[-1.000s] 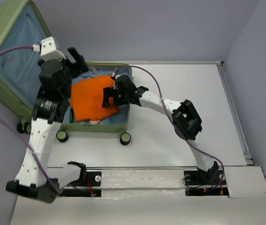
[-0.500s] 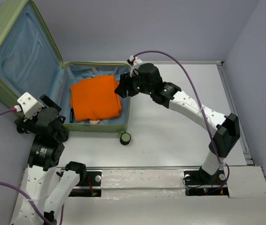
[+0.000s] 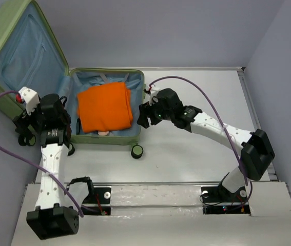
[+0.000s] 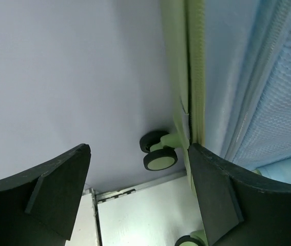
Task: Pack the luggage
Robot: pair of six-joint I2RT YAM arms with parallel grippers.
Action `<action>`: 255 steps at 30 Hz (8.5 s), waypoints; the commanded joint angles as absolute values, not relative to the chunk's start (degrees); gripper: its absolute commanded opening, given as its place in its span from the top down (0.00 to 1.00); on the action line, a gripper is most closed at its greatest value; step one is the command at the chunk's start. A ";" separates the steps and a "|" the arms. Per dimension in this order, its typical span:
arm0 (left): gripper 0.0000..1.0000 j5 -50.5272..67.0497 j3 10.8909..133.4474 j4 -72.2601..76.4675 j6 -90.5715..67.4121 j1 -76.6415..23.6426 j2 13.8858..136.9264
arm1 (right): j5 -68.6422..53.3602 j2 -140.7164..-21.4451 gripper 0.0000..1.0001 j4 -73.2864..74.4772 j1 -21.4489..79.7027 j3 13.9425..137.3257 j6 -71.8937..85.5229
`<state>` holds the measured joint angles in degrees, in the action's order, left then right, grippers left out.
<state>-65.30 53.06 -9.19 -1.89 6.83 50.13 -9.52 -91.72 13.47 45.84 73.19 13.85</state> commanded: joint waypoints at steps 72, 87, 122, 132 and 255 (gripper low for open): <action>0.01 -13.65 78.47 -8.70 -17.31 -20.34 66.58 | 5.62 -72.17 0.12 8.34 14.85 52.36 22.51; 0.01 12.29 118.54 -10.81 -22.42 4.39 112.64 | -9.05 -57.48 0.93 14.67 47.42 51.43 17.14; 0.11 22.24 74.21 34.18 -33.48 0.97 110.06 | 6.78 -80.68 0.93 -1.49 35.34 55.10 21.36; 0.11 -2.00 32.31 32.79 -45.35 -6.59 69.16 | -10.89 -101.03 0.87 -0.18 33.31 84.93 23.20; 0.01 25.39 109.95 -13.54 -24.61 9.58 115.92 | -16.08 -65.91 0.93 -6.76 17.58 39.72 29.70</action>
<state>16.97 104.92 -12.03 -24.77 9.82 113.16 -15.88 -64.49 1.96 17.21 38.50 28.38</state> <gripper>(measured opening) 0.989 0.070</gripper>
